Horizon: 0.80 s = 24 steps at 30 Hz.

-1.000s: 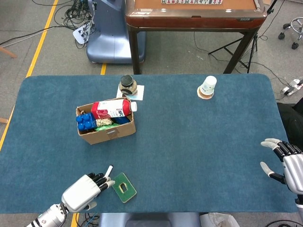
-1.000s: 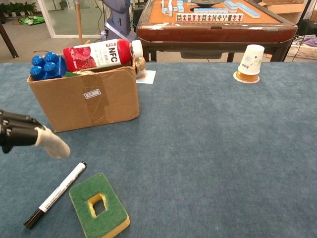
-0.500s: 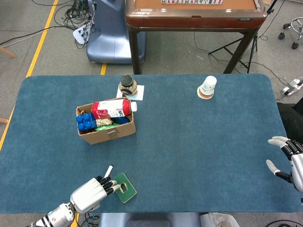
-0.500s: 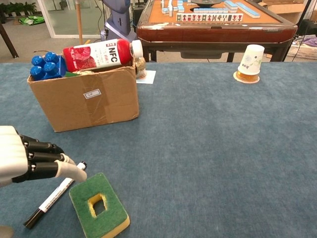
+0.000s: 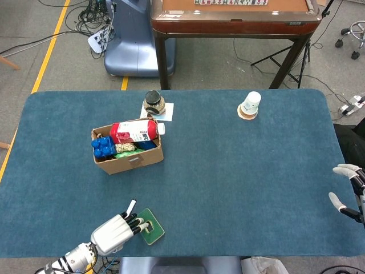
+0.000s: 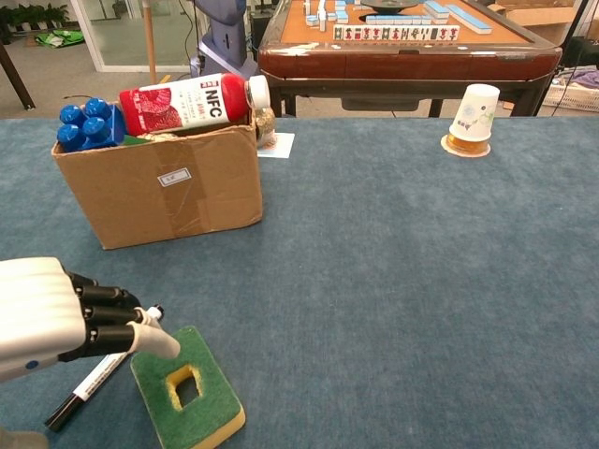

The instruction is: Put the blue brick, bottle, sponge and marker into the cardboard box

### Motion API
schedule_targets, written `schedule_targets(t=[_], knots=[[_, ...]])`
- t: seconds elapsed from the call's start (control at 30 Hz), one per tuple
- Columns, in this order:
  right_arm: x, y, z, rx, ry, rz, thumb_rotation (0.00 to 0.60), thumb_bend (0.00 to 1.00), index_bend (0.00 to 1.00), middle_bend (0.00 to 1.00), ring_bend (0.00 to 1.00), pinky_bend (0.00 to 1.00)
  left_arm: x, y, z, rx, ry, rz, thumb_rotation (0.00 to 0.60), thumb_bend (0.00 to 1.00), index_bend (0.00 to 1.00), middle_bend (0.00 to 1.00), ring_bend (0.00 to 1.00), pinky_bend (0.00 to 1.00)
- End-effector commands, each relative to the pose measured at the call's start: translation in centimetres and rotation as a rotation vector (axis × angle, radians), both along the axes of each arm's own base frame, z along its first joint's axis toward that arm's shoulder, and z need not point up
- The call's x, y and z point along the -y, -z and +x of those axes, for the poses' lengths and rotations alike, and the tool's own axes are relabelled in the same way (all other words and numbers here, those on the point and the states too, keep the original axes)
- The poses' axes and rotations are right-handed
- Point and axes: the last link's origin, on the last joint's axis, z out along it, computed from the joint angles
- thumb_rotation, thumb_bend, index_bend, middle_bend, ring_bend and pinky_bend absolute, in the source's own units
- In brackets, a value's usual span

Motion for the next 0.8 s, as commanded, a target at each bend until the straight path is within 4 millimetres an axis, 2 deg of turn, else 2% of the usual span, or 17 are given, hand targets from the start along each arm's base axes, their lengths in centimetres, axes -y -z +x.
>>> schedule_targets(t=[0.03, 0.5, 0.8], knots=[[0.0, -0.1, 0.0, 0.002, 0.000, -0.002, 0.600, 0.24, 0.32, 0.31, 0.29, 0.41, -0.2, 0.2, -0.1, -0.010, 0.002, 0.005, 0.600, 0.11, 0.19, 0.25, 0.23, 0.42], [-0.3, -0.9, -0.1, 0.020, -0.001, -0.032, 0.600, 0.23, 0.32, 0.31, 0.29, 0.41, -0.2, 1.7, 0.1, -0.064, 0.018, 0.015, 0.600, 0.11, 0.20, 0.24, 0.23, 0.42], [-0.4, -1.1, -0.1, 0.026, -0.005, -0.035, 0.600, 0.24, 0.32, 0.31, 0.29, 0.41, 0.1, 2.3, -0.7, -0.095, 0.067, 0.045, 0.600, 0.11, 0.27, 0.24, 0.22, 0.42]])
